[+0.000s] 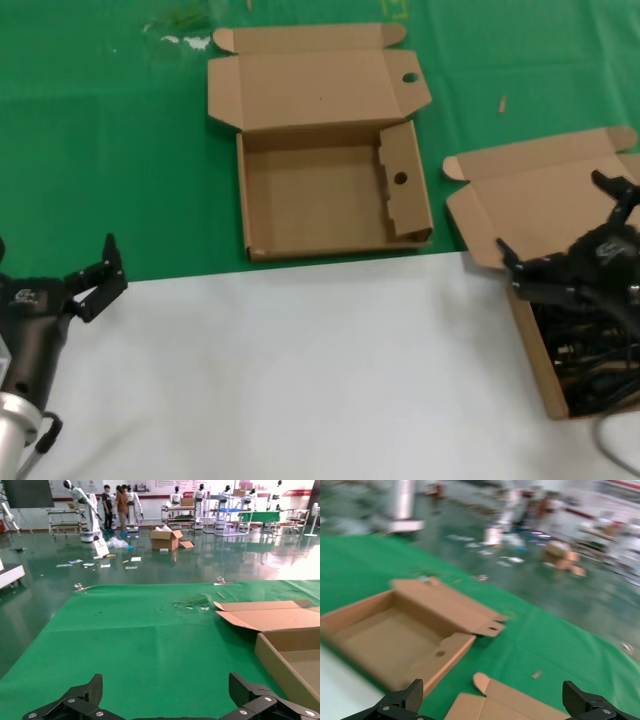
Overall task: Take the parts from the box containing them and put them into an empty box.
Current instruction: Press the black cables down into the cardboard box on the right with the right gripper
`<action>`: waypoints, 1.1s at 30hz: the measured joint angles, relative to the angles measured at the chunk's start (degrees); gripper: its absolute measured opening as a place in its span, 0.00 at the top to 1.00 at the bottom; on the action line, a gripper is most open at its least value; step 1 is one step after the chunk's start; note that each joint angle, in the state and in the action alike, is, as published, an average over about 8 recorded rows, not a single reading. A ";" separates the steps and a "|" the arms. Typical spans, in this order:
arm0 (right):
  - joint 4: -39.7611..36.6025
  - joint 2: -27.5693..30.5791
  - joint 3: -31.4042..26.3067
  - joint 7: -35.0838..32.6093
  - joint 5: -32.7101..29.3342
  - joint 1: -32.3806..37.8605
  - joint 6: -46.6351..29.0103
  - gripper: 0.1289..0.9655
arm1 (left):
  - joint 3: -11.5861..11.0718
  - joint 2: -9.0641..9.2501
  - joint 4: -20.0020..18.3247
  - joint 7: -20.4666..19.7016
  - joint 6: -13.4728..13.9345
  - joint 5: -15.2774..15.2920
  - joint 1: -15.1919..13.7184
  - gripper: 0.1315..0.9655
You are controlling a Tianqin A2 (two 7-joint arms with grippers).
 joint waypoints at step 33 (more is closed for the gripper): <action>-21.82 25.12 -12.32 -16.94 -7.14 31.22 -60.40 0.05 | 0.00 0.00 0.00 0.00 0.00 -0.01 0.00 0.78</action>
